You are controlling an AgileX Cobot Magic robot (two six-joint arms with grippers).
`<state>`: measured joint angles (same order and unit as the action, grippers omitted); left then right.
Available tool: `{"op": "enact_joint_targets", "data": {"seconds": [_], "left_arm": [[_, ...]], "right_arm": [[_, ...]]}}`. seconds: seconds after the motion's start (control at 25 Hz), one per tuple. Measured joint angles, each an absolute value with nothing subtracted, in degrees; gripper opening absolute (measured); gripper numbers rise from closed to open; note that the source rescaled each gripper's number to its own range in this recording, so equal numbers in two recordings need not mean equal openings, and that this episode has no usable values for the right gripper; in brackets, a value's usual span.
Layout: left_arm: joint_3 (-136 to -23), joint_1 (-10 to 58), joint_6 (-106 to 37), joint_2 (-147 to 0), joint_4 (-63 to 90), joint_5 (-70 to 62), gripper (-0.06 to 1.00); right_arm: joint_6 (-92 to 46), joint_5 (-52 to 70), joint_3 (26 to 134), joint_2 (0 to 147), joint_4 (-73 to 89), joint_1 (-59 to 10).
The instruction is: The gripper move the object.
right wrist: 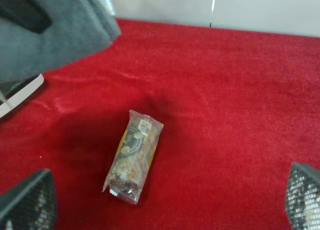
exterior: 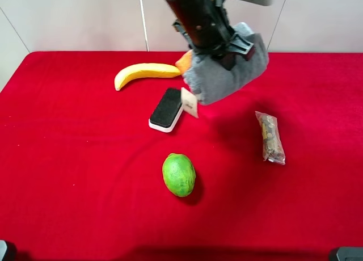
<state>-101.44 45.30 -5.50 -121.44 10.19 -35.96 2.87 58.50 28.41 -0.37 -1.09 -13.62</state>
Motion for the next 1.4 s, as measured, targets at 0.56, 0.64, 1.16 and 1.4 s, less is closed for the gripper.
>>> {"op": "enact_joint_targets", "data": {"seconds": [0.56, 0.64, 1.16, 1.4], "left_arm": [[-110.55, 45.46, -9.34, -132.85, 10.25, -29.67, 0.0], [-110.6, 45.46, -9.41, -133.39, 10.25, -27.75, 0.0], [-110.82, 45.46, -9.52, -137.52, 10.25, -18.97, 0.0], [-110.82, 45.46, -9.52, -139.48, 10.25, -14.65, 0.0]], "right_arm": [[2.87, 58.44, 28.41, -0.37, -1.09, -13.62], [2.87, 58.44, 28.41, -0.37, -1.08, -13.62], [2.87, 58.5, 28.41, -0.37, -1.03, -13.62], [2.87, 58.5, 28.41, -0.37, -1.03, -13.62]]}}
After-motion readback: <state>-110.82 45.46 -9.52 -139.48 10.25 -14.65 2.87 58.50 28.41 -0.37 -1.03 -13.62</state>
